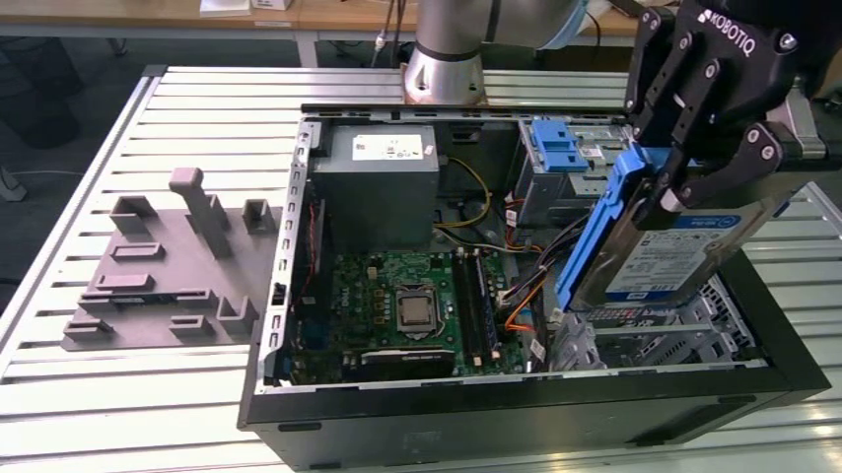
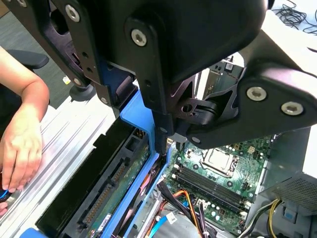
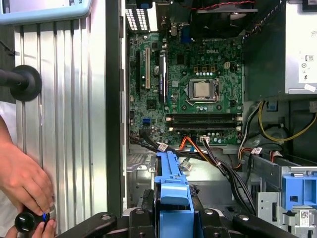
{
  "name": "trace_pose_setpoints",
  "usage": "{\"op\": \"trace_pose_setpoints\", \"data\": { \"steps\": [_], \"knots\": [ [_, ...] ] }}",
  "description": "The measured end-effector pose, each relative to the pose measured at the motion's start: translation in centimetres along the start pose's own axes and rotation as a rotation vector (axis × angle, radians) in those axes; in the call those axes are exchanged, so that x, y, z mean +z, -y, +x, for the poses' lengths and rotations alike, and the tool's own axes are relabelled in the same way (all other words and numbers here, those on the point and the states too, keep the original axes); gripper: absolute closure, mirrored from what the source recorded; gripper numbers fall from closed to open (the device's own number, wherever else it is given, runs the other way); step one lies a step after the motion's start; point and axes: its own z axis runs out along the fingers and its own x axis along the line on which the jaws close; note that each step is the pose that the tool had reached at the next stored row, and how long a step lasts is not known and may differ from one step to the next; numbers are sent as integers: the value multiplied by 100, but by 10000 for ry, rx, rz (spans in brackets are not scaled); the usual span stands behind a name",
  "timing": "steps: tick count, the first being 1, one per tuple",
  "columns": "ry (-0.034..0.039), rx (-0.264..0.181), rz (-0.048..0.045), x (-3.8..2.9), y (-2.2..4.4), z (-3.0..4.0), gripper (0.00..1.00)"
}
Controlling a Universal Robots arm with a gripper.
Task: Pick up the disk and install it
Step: 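Insert the disk into the insertion slot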
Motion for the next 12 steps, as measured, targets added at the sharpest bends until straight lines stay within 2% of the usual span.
{"op": "trace_pose_setpoints", "data": {
  "steps": [6, 12],
  "knots": [
    [3, -1, 1, 11, 4, 0, 64],
    [2, -1, 1, 48, 54, -2, 64]
  ]
}}
